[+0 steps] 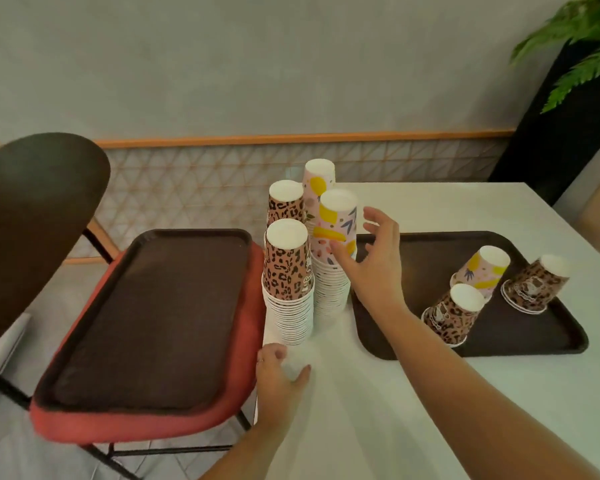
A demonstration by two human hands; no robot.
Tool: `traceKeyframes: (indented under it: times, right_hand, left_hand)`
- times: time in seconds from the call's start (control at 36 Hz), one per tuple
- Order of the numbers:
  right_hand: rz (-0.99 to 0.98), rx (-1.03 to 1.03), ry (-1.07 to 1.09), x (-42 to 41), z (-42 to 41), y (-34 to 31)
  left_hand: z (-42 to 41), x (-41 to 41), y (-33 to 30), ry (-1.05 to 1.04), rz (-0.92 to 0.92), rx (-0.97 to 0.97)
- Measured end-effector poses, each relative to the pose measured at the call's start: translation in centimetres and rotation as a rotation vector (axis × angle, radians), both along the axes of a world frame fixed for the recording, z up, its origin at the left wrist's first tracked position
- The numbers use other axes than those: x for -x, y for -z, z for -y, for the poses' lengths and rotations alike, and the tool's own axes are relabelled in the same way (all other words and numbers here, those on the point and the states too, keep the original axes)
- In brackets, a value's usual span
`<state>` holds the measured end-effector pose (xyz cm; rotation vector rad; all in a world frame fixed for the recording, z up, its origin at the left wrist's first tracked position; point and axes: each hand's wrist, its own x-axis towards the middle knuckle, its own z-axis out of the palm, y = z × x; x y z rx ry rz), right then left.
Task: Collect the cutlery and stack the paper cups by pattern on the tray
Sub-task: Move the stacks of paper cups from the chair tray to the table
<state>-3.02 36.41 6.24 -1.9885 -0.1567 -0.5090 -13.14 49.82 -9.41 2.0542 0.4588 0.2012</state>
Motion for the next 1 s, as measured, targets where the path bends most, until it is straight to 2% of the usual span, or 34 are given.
traceKeyframes:
  times: [0.22, 0.33, 0.53, 0.75, 0.86, 1.0]
  right_hand:
    - [-0.159, 0.009, -0.245, -3.4, 0.9, 1.2]
    - [-0.196, -0.004, -0.331, -3.8, 1.6, 1.4]
    - [-0.185, -0.017, -0.436, -3.2, 3.2, 1.2]
    - [-0.196, 0.077, -0.522, -1.0, 5.1, 2.0]
    - [-0.213, 0.042, -0.593, 1.0, 5.8, 1.9]
    - [-0.233, 0.064, -0.617, 3.2, 6.6, 1.4]
  left_hand:
    - [5.1, -0.1, -2.2, 0.071, -0.052, 0.078]
    - [8.0, -1.0, -3.4, 0.032, -0.083, 0.168]
    - [11.4, -1.6, -4.6, -0.072, -0.021, 0.284]
    - [13.0, -0.3, -5.2, -0.196, 0.088, 0.299]
    - [12.2, 0.2, -3.8, -0.256, 0.13, 0.283]
    - [11.2, 1.3, -3.6, -0.231, 0.082, 0.287]
